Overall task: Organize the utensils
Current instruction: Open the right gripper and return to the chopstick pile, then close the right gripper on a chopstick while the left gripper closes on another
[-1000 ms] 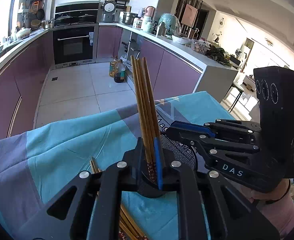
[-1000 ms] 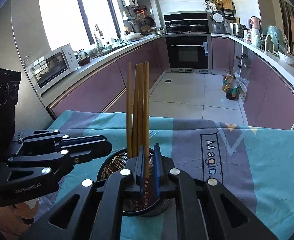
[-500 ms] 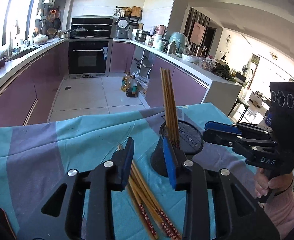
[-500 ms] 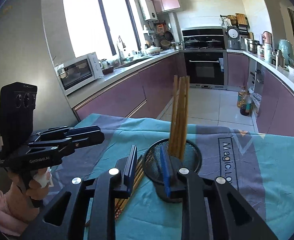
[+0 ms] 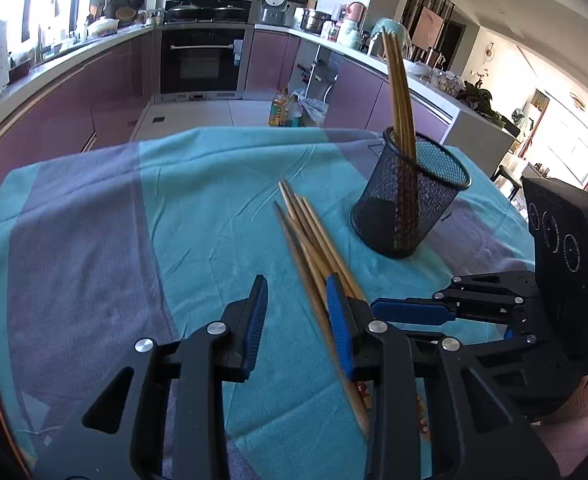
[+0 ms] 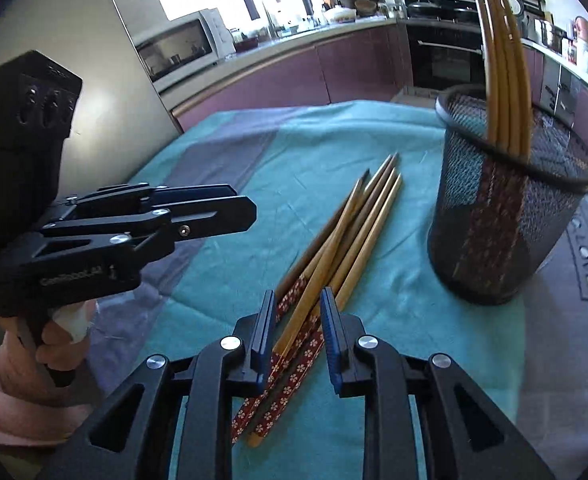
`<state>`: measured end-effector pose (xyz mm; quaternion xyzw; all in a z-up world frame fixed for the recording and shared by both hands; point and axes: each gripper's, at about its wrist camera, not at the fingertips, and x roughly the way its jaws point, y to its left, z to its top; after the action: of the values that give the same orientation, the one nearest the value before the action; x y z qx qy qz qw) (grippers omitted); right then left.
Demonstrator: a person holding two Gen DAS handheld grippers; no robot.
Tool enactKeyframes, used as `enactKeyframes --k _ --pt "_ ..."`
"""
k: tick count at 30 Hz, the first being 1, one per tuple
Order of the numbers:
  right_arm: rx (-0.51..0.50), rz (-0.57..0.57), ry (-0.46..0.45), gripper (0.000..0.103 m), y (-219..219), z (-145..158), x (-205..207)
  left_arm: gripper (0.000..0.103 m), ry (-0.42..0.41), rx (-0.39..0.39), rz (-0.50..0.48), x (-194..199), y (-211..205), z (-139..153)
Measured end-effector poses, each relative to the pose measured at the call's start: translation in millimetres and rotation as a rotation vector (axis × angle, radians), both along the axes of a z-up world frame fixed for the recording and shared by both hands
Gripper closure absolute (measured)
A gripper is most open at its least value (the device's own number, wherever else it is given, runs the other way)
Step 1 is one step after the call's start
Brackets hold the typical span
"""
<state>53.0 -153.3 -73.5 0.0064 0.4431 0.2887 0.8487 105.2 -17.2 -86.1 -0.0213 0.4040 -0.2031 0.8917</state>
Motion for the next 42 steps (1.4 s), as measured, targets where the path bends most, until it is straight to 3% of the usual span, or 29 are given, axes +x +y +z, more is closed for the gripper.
enactKeyframes --k 6,14,27,31,38,42 --pt "-0.017 -0.035 0.0 0.086 4.7 -2.2 1.5 0.073 0.033 0.001 -0.01 -1.0 -1.6 -12.7" --pt "0.073 -0.108 0.05 0.097 -16.7 -6.2 6.3 0.073 0.056 0.018 -0.032 3.9 -11.9 -22.9" --pt "0.163 -0.199 0.083 0.097 -43.2 -9.3 9.6 0.074 0.096 0.06 -0.067 12.8 -32.1 -39.8" --pt "0.176 -0.185 0.097 0.097 -39.4 -10.4 9.7 0.082 0.104 0.058 -0.071 15.4 -35.1 -41.5" --pt "0.198 -0.169 0.123 0.097 -31.1 -12.9 11.0 0.083 0.11 0.072 -0.06 18.2 -38.5 -41.8" --pt "0.186 -0.159 0.132 0.095 -26.4 -14.1 10.3 0.088 0.11 0.09 -0.043 17.5 -39.3 -41.2"
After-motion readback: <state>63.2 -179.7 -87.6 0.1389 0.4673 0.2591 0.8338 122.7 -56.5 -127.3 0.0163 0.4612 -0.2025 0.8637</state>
